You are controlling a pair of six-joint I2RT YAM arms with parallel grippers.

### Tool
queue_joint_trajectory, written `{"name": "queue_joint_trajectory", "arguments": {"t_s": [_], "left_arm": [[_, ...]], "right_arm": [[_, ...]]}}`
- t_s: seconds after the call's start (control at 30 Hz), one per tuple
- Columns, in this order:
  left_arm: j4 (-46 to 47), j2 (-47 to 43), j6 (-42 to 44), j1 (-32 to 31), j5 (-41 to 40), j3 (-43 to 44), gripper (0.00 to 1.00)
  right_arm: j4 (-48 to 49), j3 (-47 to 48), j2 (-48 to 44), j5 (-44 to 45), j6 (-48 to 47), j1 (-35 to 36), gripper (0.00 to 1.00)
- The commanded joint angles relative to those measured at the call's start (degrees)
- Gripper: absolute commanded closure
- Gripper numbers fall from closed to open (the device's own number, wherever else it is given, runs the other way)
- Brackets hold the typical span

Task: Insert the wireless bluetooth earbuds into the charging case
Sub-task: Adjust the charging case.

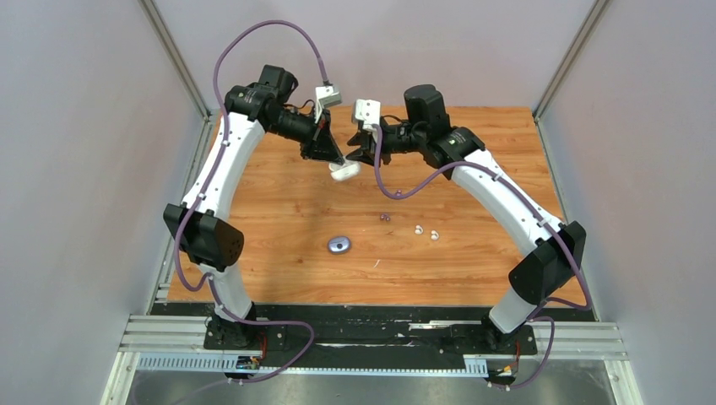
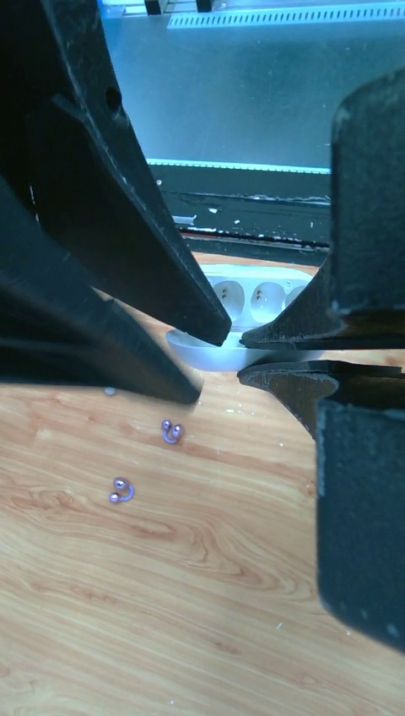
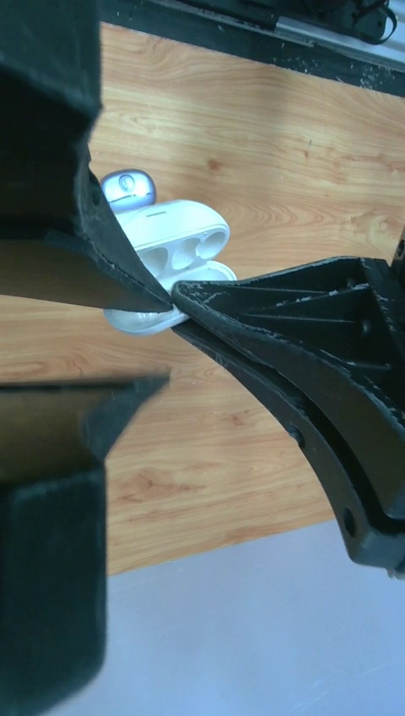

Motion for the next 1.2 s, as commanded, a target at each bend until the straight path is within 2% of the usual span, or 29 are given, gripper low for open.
{"name": "queue_joint_trajectory", "arguments": {"t_s": [0.0,0.23,0.33,0.53,0.9,1.17], "left_arm": [[0.6,-0.4,0.7,-0.1,1.1,0.8,1.00],[6.4,-3.5,-1.3,-0.1,-5.5,-1.8,1.00],[11.4,-5.2,-3.8,-0.1,-7.7,-4.3,1.00],[17.6,-8.5,-6.1,-0.1,-10.8,-7.8,1.00],[21.5,-11.0,-6.8,-0.1,-10.1,-10.7,1.00],[24.0,-13.0,-7.0,-0.1,-8.6,-12.9,1.00]], "right_arm": [[5.0,1.0,-0.6,1.1,4.3,0.3,0.61],[7.5,-1.3,-1.6,3.0,9.5,0.3,0.44],[7.7,-2.0,-1.3,3.1,11.0,0.3,0.41],[8.0,-2.8,-0.8,4.0,11.9,0.3,0.37],[8.9,-4.1,1.0,11.0,11.5,0.2,0.33],[9.8,-4.6,1.9,11.9,12.8,-0.5,0.33]]}}
